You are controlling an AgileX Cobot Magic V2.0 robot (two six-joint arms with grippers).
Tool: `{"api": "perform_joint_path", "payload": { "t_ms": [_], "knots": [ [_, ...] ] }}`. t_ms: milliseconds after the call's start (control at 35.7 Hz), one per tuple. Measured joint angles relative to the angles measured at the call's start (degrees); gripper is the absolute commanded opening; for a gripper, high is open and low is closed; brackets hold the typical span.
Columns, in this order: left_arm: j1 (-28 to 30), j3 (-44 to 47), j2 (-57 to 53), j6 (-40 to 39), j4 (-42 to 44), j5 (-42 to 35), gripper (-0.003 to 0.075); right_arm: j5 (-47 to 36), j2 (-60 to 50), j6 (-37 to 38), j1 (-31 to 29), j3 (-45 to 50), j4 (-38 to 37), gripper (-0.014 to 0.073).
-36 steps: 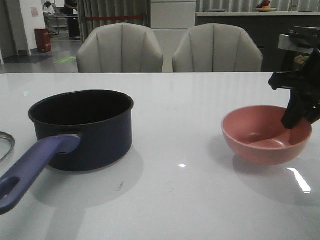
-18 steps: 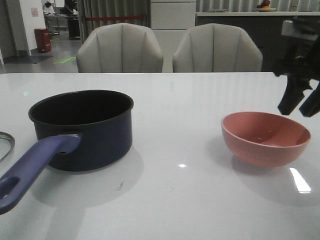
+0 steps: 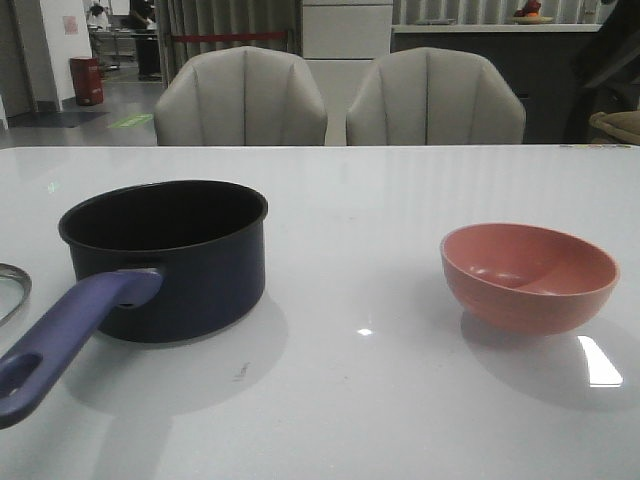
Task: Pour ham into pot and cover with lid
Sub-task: 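Release the bowl and raise the right gripper away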
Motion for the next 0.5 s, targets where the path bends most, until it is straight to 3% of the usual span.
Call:
{"api": "perform_joint_path", "payload": {
  "t_ms": [280,505],
  "knots": [
    [0.0,0.0,0.0,0.0,0.0,0.0,0.0585,-13.14,-20.92,0.0,6.41,16.49,0.83,0.0379],
    [0.0,0.0,0.0,0.0,0.0,0.0,0.0585,-14.49,-38.61,-0.12,7.91,27.66,2.92,0.0379]
  ]
}}
